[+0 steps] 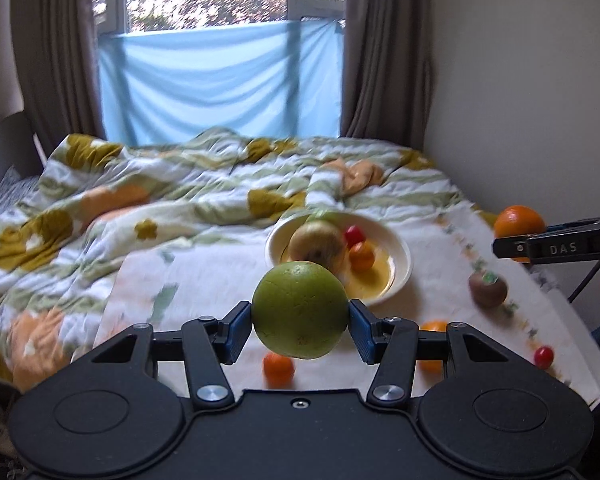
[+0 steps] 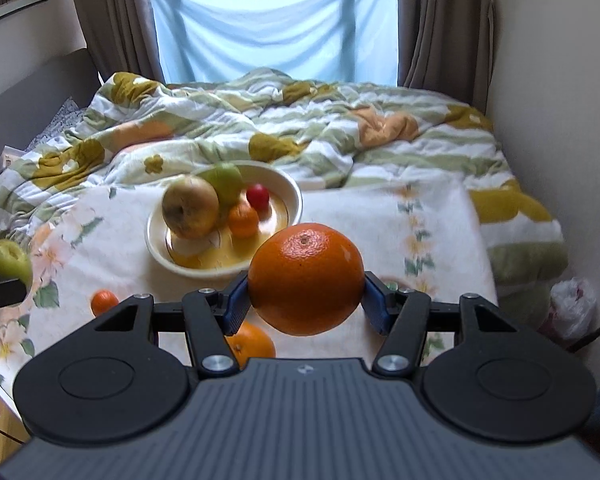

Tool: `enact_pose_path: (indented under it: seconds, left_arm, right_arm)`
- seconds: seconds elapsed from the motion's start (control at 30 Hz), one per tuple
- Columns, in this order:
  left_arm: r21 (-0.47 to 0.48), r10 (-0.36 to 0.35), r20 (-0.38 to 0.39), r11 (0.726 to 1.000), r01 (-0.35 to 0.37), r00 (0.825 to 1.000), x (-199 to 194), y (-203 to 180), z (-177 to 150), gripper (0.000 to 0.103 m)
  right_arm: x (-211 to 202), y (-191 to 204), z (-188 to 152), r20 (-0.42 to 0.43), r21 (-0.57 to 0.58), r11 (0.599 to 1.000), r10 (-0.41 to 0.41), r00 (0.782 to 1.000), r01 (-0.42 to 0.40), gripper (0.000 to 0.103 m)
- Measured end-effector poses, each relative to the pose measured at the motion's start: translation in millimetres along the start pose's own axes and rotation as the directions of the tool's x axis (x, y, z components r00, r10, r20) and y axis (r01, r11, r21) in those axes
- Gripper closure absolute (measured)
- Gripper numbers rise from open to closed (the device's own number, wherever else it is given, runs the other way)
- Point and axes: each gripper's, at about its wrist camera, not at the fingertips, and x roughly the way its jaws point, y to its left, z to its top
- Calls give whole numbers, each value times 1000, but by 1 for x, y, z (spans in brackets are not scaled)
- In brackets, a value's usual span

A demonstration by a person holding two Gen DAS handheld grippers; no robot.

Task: Organize fruits
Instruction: 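Carry both fruits over the white bowl and open the left tool to drop the pomelo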

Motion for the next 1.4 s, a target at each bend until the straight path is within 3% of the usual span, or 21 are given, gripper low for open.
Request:
enact_pose_path:
  seconds: [0.23,0.5,0.87,1.13,1.4]
  left_arm:
    - [27,-31,27,999,30,999,21,-18,33,46]
    - [1,-6,20,1000,6,1000,61,-47,60,46]
    - [-66,44,-82,997,-49,996,141,-76,65,47]
    - [-56,41,-179,997,-52,983,190,-92,56,46]
    - [-58,41,-242,997,-56,969,214,-100,46,46]
  right_arm:
    - [2,-1,37,36,-69,997,16,999,-13,30]
    - [30,-17,73,51,-122,988,96,994,-90,30]
    - [99,-41,105,-9,-201,956,214,977,-212,30]
    - [146,-46,113,-64,-244,929,272,960,-280,30]
    - [170,-49,111,-100,-254,913,302,948,-318,30]
